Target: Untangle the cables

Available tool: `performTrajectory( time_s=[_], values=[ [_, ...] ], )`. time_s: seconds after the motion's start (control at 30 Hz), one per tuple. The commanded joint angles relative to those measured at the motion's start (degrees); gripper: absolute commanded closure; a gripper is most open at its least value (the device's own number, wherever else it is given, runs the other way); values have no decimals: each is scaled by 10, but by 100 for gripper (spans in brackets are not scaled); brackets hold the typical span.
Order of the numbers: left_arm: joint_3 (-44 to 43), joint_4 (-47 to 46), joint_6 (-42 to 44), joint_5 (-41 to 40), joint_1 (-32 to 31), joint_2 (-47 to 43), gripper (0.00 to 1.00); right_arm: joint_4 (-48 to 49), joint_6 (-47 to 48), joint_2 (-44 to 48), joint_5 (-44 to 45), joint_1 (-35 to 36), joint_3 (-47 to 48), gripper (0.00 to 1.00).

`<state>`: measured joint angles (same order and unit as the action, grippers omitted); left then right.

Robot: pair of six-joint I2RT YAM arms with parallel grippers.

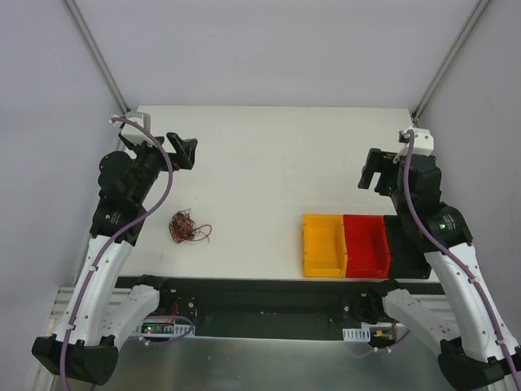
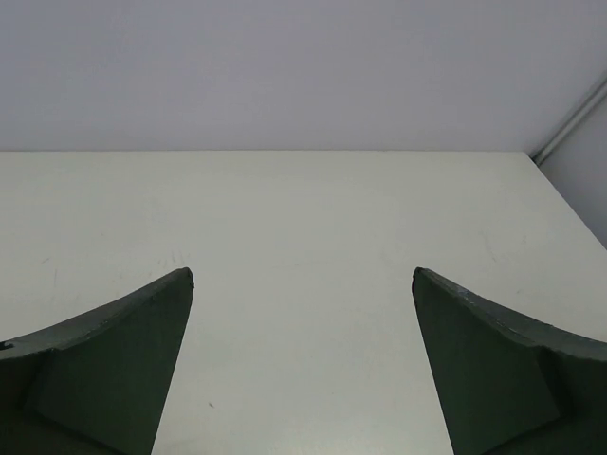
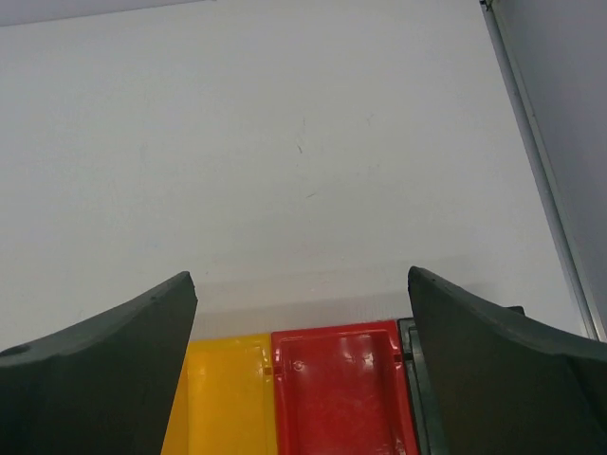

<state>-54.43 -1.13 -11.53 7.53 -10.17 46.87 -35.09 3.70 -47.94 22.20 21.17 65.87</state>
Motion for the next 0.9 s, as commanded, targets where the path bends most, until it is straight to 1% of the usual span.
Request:
performTrajectory(
  time_s=[0.0, 0.07, 0.1, 0.13, 0.17, 0.3, 0.47, 0.5, 0.53, 0.6, 0.67, 0.77, 0.83, 0.87],
  values=[
    [-2, -2, -20, -106, -4, 6, 1, 17, -19, -48, -49, 14, 26, 4],
    [-9, 22, -26, -149, -4, 9, 1, 62, -34, -78, -118, 38, 22, 4],
    [-10, 26, -24, -167, -4, 7, 1, 108, -35, -94, -133, 61, 10, 4],
    [-8, 28, -23, -183, -4, 6, 1, 154, -58, -110, -131, 93, -4, 4],
    [-4, 27, -21, -195, -4, 5, 1, 176, -70, -138, -133, 119, 0, 4],
    [-8, 39, -10, -255, -1, -2, 1, 247, -106, -271, -132, 241, 43, 4],
    [-1, 39, 5, -340, -1, -28, 1, 366, -146, -426, -119, 359, 89, 4],
    [-2, 41, 6, -344, -1, -34, 1, 390, -150, -453, -122, 376, 95, 4],
    [-1, 41, 6, -345, -1, -41, 1, 410, -157, -479, -117, 400, 100, 2],
    [3, 40, 6, -341, -2, -50, 1, 434, -166, -524, -109, 429, 115, 1],
    [3, 38, 10, -337, -2, -48, 1, 441, -186, -565, -121, 445, 134, 5],
    [2, 37, 10, -318, -3, -53, 1, 450, -179, -628, -134, 462, 178, 6],
    [5, 34, 9, -308, -4, -55, 1, 432, -191, -665, -137, 463, 214, 7],
    [6, 34, 9, -308, -5, -53, 1, 417, -202, -685, -136, 463, 232, 9]
  ],
)
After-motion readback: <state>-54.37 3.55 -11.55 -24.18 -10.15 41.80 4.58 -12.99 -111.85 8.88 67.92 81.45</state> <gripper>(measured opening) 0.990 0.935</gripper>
